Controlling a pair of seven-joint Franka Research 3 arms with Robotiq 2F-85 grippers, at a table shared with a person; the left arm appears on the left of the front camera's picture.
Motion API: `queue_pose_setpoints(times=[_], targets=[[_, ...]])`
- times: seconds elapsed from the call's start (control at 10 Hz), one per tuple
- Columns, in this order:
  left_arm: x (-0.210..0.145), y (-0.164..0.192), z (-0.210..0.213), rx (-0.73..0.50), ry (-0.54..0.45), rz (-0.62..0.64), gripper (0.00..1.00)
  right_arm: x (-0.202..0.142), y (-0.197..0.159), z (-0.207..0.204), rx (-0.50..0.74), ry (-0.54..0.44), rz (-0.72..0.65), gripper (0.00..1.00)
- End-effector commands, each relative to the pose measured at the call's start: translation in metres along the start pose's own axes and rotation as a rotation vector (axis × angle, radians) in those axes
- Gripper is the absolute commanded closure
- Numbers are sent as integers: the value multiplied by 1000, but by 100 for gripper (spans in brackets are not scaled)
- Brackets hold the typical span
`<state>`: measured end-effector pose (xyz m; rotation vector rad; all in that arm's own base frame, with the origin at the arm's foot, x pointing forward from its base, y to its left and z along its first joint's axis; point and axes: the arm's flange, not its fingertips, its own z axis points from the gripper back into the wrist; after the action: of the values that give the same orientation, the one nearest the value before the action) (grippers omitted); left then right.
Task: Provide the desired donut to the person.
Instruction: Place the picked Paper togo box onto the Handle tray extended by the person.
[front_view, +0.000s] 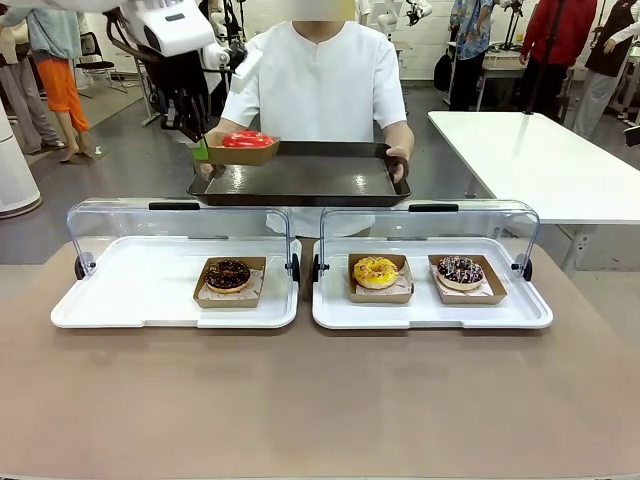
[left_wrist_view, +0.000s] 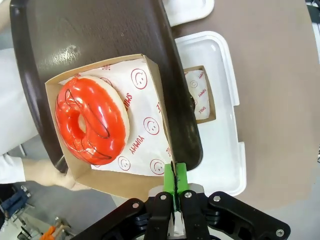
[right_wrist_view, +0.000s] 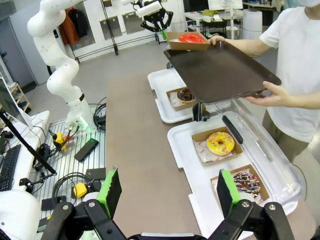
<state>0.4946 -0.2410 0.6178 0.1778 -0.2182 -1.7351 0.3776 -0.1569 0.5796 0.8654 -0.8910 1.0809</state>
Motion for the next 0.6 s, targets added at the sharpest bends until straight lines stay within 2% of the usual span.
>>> queue_pose_setpoints(times=[0.0, 0.5], targets=[[2, 13, -15, 21, 35, 6, 99, 1, 0, 1, 4, -9, 2, 0], [-3, 23, -46, 35, 49, 21, 99, 1, 0, 1, 4, -9, 2, 0]])
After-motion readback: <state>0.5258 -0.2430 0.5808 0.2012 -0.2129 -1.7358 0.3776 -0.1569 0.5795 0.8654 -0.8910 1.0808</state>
